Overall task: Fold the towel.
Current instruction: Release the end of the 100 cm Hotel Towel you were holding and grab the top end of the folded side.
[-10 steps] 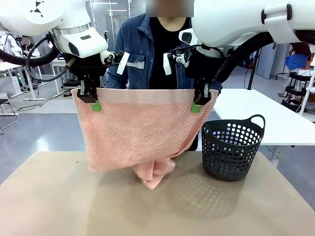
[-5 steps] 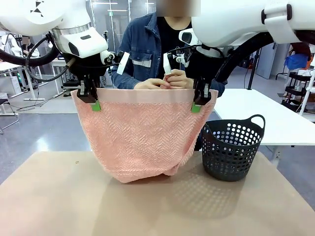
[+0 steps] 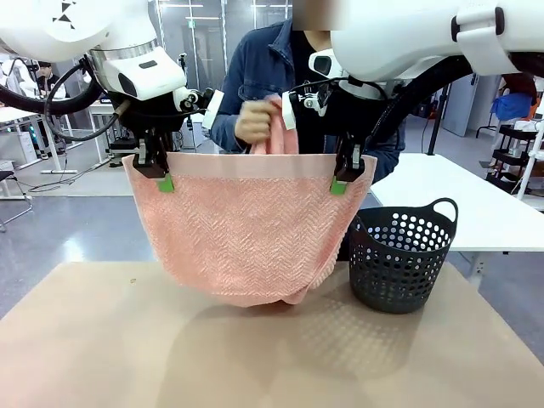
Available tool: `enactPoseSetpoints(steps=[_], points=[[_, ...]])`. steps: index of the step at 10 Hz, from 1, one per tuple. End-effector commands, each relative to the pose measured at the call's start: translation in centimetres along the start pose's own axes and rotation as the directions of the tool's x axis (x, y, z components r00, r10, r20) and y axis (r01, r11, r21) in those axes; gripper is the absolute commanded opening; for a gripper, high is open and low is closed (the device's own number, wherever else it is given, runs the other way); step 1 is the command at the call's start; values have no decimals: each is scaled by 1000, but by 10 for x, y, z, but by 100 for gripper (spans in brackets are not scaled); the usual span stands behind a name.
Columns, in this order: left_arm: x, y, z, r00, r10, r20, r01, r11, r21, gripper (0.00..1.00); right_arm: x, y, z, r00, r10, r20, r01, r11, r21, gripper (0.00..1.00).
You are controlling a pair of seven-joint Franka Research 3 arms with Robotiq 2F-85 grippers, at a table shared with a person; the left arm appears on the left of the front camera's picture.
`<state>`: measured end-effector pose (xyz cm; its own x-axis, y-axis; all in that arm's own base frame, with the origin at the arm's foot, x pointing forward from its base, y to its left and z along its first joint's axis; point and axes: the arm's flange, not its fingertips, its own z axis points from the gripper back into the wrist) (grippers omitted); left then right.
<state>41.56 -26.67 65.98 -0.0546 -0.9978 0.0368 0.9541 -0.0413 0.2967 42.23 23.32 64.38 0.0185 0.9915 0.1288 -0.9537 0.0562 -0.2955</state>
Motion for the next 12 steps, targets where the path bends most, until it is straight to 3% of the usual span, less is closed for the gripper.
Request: enactPoseSetpoints(steps=[1, 12], points=[[-1, 0, 1, 1000, -7, -4, 7, 1000, -3, 0, -1, 1, 2, 1000, 7, -7, -7, 1000, -8, 0], [-1, 0, 1, 1000, -7, -4, 7, 1000, -3, 0, -1, 1, 2, 1000, 7, -7, -7, 1000, -8, 0]])
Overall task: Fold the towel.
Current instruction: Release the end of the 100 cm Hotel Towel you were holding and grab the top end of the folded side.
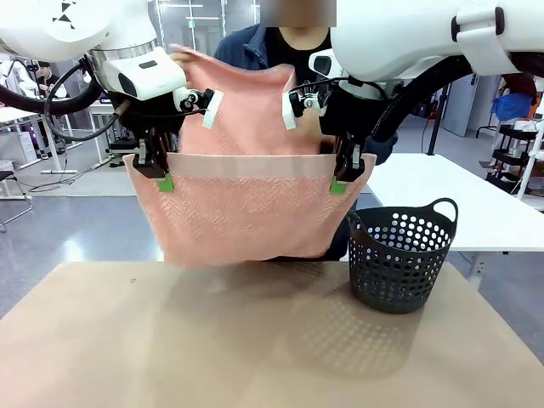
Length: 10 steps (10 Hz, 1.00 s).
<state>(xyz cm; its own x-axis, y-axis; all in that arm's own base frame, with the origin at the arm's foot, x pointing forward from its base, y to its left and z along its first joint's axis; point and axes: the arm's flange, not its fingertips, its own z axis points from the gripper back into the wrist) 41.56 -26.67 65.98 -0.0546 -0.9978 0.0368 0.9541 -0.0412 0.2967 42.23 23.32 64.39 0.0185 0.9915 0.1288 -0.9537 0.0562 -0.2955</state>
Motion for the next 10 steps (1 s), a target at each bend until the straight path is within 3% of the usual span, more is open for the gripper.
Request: enactPoseSetpoints(steps=[1, 10], points=[[-1, 0, 1, 1000, -7, -4, 7, 1000, -3, 0, -1, 1, 2, 1000, 7, -7, -7, 1000, -8, 0], [-1, 0, 1, 1000, -7, -4, 7, 1000, -3, 0, -1, 1, 2, 1000, 7, -7, -7, 1000, -8, 0]])
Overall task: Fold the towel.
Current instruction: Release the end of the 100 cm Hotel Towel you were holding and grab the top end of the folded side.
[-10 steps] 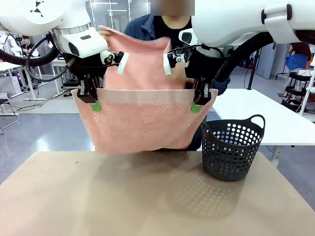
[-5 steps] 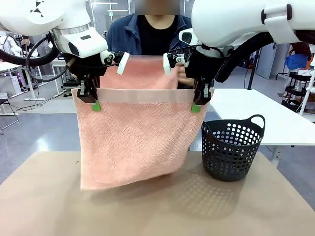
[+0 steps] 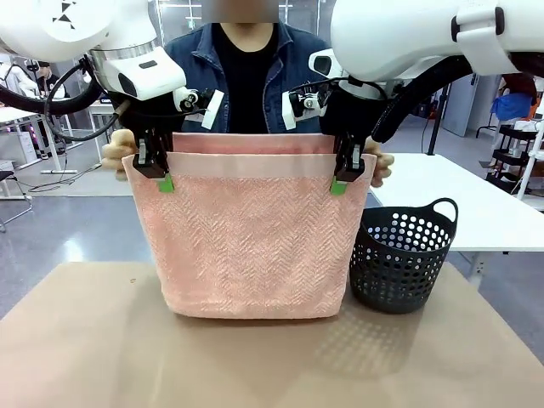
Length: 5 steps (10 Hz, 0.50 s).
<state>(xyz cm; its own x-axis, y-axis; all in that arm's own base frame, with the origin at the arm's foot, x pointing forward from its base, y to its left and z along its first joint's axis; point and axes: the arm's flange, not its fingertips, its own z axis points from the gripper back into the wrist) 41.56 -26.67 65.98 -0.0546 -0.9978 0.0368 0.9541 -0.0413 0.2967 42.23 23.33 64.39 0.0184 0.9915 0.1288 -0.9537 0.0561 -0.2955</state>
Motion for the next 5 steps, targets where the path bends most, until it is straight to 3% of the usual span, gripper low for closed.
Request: enactPoseSetpoints(steps=[1, 5], points=[[-1, 0, 1, 1000, -7, -4, 7, 1000, -3, 0, -1, 1, 2, 1000, 7, -7, -7, 1000, -8, 0], [-1, 0, 1, 1000, -7, -4, 7, 1000, -3, 0, -1, 1, 2, 1000, 7, -7, -7, 1000, -8, 0]])
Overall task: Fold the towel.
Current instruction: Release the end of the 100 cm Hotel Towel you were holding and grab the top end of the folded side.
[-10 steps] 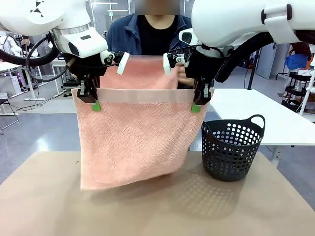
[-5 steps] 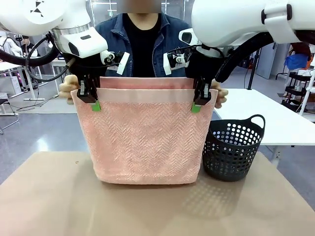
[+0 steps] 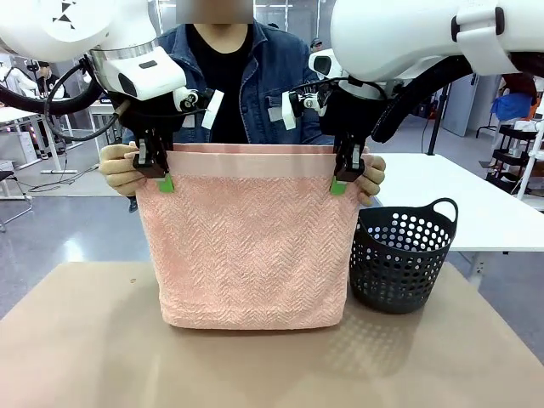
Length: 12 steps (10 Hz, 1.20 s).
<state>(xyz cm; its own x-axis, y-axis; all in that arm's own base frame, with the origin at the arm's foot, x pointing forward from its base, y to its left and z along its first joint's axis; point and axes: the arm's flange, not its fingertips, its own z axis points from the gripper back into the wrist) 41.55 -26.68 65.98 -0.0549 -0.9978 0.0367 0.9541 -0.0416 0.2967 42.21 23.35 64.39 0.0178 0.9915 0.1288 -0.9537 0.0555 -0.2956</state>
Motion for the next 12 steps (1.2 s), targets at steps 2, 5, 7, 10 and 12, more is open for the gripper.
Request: enactPoseSetpoints(steps=[2, 5, 7, 10, 12], points=[[-2, 0, 1, 1000, -7, -4, 7, 1000, -3, 0, -2, 1, 2, 1000, 6, -8, -6, 1000, -8, 0], [-2, 0, 1, 1000, -7, -4, 7, 1000, -3, 0, -2, 1, 2, 1000, 6, -8, -6, 1000, -8, 0], [-2, 0, 1, 1000, -7, -4, 7, 1000, -3, 0, 0, 0, 0, 1000, 0, 0, 0, 1000, 0, 3], [-7, 4, 16, 1000, -8, -7, 8, 1000, 20, 65, 6, -2, 7, 999, -31, 30, 31, 999, -18, 49], [-19, -1, 39, 1000, -14, 5, 13, 995, 101, 100, 9, 11, 22, 998, -46, 54, 51, 994, -99, 85]])
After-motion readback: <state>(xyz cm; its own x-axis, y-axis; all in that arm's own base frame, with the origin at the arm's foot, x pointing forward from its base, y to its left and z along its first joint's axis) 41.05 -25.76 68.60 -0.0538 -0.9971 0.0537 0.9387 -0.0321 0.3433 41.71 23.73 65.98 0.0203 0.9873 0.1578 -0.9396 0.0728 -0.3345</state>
